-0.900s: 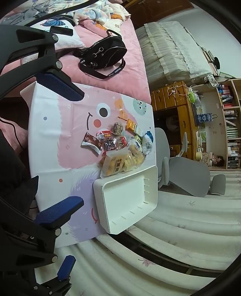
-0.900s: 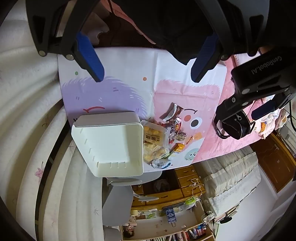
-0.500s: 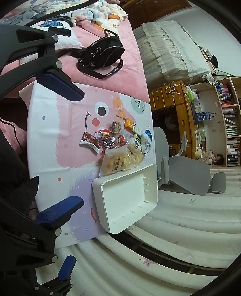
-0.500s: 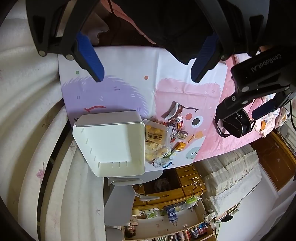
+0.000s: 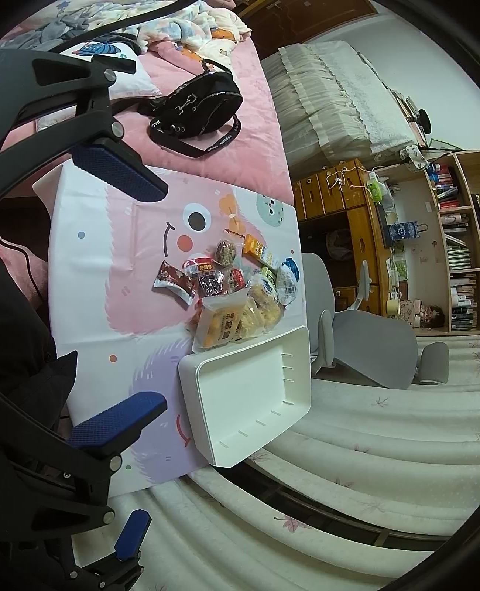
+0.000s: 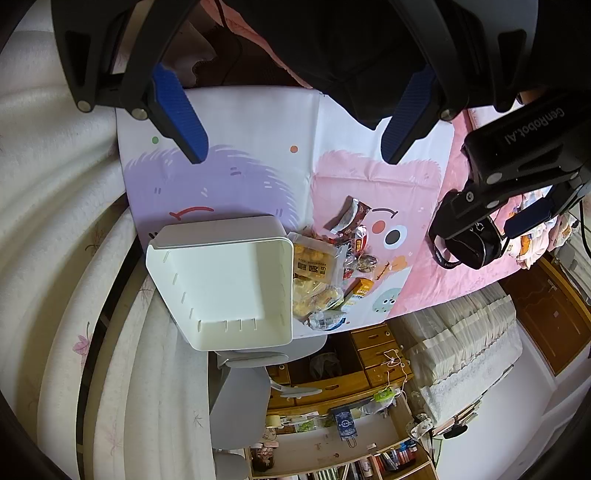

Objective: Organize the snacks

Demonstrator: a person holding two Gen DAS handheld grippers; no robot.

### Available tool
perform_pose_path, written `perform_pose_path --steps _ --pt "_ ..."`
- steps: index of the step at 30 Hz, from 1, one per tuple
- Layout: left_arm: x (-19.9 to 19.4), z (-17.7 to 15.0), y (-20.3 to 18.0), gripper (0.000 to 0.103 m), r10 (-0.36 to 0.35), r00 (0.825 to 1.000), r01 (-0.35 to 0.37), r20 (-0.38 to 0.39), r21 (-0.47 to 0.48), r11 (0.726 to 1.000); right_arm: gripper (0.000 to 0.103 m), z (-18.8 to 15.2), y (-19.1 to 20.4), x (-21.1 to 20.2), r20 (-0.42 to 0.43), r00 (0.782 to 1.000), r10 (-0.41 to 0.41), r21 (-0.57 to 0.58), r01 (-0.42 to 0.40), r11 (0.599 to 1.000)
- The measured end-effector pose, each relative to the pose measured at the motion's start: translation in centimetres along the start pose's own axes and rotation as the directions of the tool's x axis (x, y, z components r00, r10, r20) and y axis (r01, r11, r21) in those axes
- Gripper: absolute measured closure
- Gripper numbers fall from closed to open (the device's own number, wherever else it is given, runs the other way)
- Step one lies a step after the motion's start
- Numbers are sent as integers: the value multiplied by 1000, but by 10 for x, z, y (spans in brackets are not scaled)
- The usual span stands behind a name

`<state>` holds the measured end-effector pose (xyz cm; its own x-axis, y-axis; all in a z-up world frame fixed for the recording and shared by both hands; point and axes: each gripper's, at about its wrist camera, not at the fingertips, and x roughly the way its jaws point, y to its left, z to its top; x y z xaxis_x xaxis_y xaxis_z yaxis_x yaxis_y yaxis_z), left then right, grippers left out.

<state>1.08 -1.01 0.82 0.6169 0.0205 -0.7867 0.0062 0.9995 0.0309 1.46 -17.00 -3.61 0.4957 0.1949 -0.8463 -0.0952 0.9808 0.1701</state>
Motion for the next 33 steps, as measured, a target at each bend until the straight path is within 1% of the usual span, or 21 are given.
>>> perform_pose_path --steps 23,33 --pt "4 2 -2 1 -11 1000 11 -2 1 1000 8 0 -2 2 -5 1000 8 5 -8 1000" --pt "6 -7 11 1 3 1000 -4 -13 -21 1000 8 -1 2 4 -2 1000 12 2 -12 1000"
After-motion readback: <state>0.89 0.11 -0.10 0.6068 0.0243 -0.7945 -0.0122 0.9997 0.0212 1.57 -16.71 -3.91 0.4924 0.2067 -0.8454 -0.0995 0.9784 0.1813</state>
